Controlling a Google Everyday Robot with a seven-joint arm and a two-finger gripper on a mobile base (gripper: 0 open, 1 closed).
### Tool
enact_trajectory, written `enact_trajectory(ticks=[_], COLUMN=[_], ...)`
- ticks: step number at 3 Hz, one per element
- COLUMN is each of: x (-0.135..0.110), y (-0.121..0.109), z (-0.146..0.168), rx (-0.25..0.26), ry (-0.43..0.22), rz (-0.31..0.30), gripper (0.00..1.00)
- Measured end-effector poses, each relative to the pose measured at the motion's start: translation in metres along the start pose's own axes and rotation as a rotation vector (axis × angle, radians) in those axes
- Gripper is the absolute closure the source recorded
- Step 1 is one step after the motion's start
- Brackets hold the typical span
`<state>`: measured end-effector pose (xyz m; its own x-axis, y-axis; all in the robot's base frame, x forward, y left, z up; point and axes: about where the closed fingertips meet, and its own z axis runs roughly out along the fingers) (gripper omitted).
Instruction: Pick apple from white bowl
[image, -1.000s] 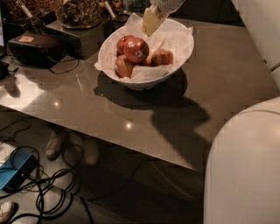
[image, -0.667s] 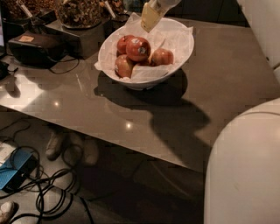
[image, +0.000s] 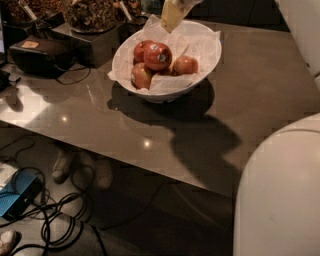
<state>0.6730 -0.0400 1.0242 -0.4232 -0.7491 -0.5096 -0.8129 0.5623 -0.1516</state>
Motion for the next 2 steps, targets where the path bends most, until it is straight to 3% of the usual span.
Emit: enact_trajectory(ticks=[2], x=[0.0000], y=[0.0000], z=[0.0000], rx=[0.000], ry=[0.000], rz=[0.000], gripper=[0.36])
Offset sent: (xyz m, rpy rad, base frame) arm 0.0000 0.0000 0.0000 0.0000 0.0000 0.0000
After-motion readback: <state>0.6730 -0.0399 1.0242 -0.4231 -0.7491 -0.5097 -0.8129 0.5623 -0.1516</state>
